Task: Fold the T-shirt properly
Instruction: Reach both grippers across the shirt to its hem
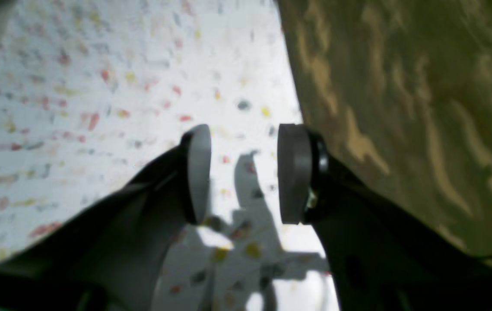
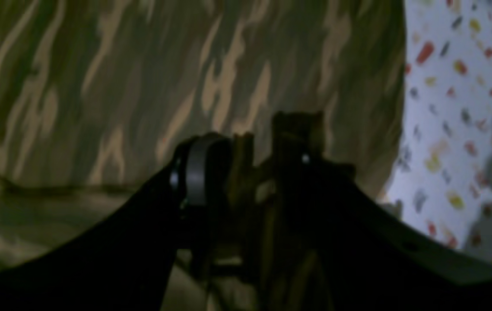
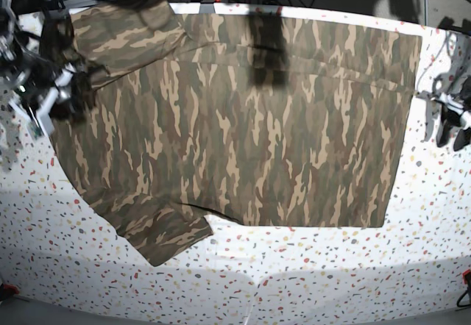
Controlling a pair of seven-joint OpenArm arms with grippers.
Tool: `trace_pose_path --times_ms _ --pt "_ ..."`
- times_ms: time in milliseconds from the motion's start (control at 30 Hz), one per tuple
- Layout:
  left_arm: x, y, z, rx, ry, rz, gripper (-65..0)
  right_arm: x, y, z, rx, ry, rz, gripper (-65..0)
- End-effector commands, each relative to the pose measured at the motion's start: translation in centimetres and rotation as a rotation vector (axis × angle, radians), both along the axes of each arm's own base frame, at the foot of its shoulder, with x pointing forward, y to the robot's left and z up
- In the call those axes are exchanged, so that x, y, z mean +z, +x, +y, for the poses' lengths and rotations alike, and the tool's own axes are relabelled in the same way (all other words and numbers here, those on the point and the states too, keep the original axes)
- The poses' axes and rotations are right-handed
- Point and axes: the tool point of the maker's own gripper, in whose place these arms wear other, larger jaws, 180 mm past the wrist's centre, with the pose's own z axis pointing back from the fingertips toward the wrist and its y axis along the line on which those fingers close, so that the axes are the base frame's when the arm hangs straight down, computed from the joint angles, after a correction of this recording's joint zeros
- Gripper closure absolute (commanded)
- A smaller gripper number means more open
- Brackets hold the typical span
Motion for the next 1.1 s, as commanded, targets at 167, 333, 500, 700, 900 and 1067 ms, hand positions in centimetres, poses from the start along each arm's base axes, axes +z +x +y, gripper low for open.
trace_pose_path --times_ms 167,333,500,700,900,1067 --pt "0.9 6.6 -0.7 -0.016 -0.032 -0.020 -24.7 1.9 7.2 0.8 -0.009 0.035 -0.065 -24.2" --pt "-0.7 10.4 -0.1 0.043 -0.092 0.009 -24.7 1.7 11.8 -0.4 -0.064 0.067 -0.028 -24.2" --pt "-0.4 14.1 -0.7 0.073 -0.183 0.008 -24.7 2.5 15.8 -2.2 -0.134 0.110 0.009 -24.2" --pt "-1.0 17.5 -3.4 0.071 -0.209 0.042 -24.7 3.5 17.4 -2.7 -0.159 0.112 0.094 -24.2" --pt "-2.9 18.7 -3.8 0.136 -0.168 0.053 -24.5 4.2 17.3 -2.2 -0.116 0.133 0.116 -24.2" --pt "-3.0 18.8 -3.7 0.145 -0.181 0.046 -22.2 4.3 17.4 -2.1 -0.116 0.135 0.113 -24.2"
